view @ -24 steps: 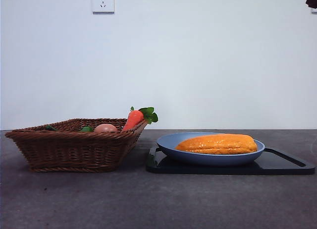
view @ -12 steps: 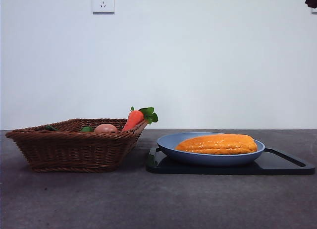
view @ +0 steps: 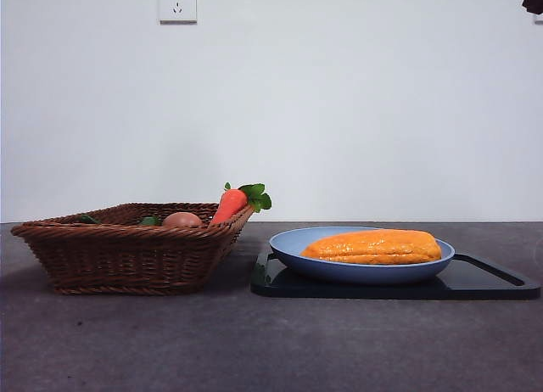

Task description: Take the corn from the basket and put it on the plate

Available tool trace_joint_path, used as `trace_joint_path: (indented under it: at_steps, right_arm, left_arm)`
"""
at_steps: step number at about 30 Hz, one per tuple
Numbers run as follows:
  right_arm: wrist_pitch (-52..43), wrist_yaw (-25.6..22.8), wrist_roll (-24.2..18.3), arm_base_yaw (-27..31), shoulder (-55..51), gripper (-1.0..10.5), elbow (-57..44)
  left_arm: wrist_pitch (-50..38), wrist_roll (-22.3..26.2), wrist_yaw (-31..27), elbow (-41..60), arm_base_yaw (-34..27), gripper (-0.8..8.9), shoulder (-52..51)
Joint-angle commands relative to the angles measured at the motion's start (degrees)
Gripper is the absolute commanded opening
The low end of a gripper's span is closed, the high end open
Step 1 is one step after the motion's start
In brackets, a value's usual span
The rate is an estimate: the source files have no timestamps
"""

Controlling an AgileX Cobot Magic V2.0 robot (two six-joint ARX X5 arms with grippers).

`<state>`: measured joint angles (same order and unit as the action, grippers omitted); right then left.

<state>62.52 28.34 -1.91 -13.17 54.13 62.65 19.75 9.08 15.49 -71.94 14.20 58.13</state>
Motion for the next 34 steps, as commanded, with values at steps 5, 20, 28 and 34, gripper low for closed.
trace_joint_path:
  at_steps: [5, 20, 28, 34]
  right_arm:
    - [-0.37, 0.13, -0.07, -0.20, 0.44, 0.0, 1.05]
    - [-0.37, 0.13, -0.07, -0.20, 0.44, 0.0, 1.05]
    - [-0.37, 0.13, -0.07, -0.20, 0.44, 0.0, 1.05]
    - [-0.37, 0.11, -0.07, -0.20, 0.44, 0.0, 1.05]
  left_arm:
    - [-11.41, 0.74, 0.79, 19.89, -13.05, 0.07, -15.19]
    - [-22.58, 0.35, -2.69, 55.82, -20.74, 0.06, -40.22]
    - [-21.55, 0.31, -2.75, 66.31, -21.11, 0.06, -48.59]
    - [-17.59, -0.83, -3.10, 69.48, -21.11, 0.06, -53.64]
